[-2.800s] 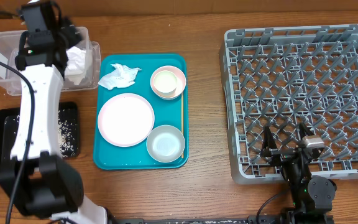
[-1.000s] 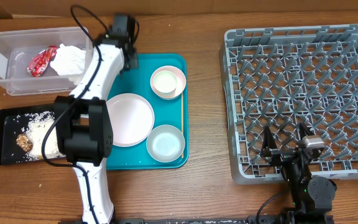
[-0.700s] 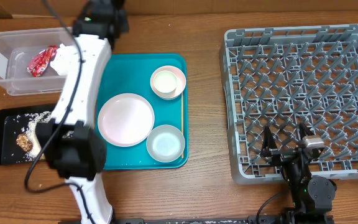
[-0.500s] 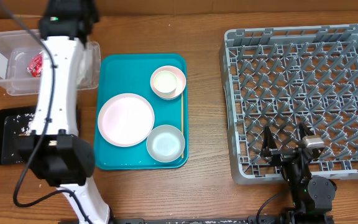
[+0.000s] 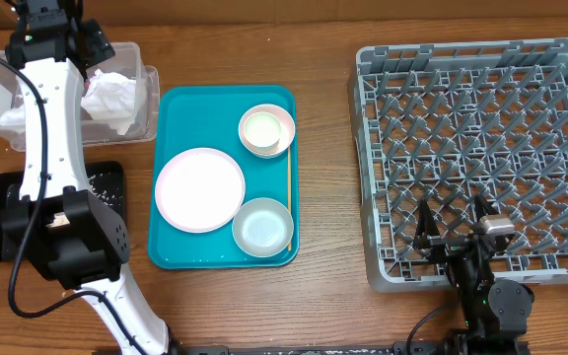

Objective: Sort waste into correct bins and load items into the dishwasher
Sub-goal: 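Carry the tissue left and drop it into the clear bin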

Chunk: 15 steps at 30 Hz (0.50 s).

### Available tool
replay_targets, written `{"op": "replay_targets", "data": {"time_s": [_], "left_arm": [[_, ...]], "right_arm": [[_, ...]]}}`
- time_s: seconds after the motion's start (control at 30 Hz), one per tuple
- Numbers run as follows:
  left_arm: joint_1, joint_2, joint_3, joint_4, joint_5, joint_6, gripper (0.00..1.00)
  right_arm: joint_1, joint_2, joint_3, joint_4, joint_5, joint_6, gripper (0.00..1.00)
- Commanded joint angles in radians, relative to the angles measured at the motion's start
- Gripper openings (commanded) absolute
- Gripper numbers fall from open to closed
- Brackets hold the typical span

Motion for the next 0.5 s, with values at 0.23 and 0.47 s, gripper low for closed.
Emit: {"op": "replay_targets", "data": {"time_s": [0.23,0.47], "left_arm": [[-0.004,-0.171,0.002,-0.020,-0.005,-0.199,1.00],[0.015,-0.178,0.002,-0.085,-0.058,-0.158,1.00]], "right_arm": [[-0.004,-0.011,-0.010,0.005,0.001,-0.003,1.00],[-0.004,-0.011,-0.010,0.005,0.001,-0.003,1.00]]}}
